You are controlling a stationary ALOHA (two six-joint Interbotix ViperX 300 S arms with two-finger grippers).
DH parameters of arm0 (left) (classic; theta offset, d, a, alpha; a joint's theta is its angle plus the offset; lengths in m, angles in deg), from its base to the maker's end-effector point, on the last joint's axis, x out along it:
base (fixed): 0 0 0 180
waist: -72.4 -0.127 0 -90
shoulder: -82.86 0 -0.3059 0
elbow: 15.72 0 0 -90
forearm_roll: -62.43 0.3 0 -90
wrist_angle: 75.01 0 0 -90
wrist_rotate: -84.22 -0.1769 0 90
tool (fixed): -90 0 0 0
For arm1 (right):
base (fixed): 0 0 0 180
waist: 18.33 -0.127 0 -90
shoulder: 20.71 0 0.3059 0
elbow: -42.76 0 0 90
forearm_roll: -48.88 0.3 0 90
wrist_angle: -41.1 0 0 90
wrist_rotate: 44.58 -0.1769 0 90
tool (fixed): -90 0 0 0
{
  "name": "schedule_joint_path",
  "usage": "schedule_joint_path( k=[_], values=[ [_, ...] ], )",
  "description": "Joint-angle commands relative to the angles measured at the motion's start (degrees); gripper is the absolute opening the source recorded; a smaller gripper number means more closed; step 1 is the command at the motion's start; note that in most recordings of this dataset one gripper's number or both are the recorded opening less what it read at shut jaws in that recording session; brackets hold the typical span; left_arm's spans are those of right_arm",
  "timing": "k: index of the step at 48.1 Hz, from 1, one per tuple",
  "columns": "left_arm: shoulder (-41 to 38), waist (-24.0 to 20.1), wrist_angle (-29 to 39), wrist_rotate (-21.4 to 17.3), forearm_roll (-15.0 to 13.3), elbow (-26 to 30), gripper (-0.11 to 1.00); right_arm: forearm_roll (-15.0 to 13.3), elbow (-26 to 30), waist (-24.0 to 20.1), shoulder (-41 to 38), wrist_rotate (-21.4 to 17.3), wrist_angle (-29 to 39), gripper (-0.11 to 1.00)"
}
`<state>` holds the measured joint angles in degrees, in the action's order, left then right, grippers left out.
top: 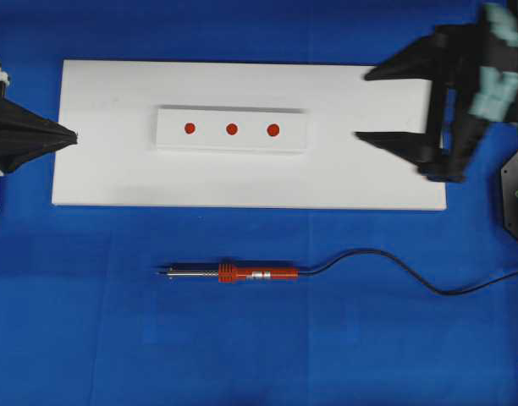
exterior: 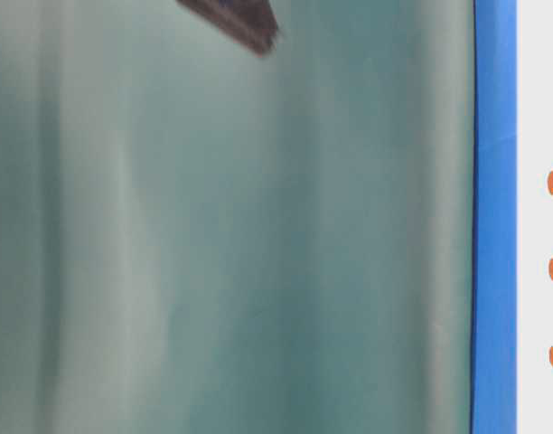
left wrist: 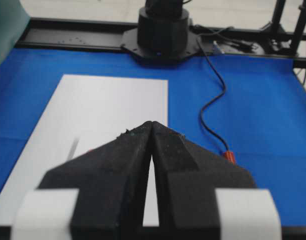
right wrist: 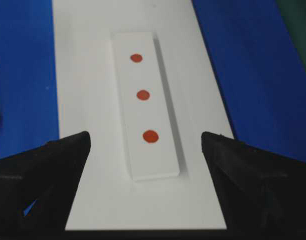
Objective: Touch the tip of the soldering iron to the mark.
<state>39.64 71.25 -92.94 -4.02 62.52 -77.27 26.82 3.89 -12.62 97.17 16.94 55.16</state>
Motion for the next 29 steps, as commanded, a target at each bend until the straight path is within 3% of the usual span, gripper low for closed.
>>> schedule_joint_path(
  k=[1,15,29],
  values=[
    [-0.4,0.0,-0.7,0.1,0.0,0.6,0.00,-0.2,-1.9,0.2,4.3,-0.2,-0.7,0.87],
    [-0.5,0.0,-0.7,0.2,0.1,0.6,0.00,0.3,-12.0,0.2,15.2,-0.9,-3.3,0.85],
    [-0.5,0.0,-0.8,0.2,0.0,0.6,0.00,1.1,-14.8,0.2,17.3,-0.9,-4.3,0.84]
  ],
)
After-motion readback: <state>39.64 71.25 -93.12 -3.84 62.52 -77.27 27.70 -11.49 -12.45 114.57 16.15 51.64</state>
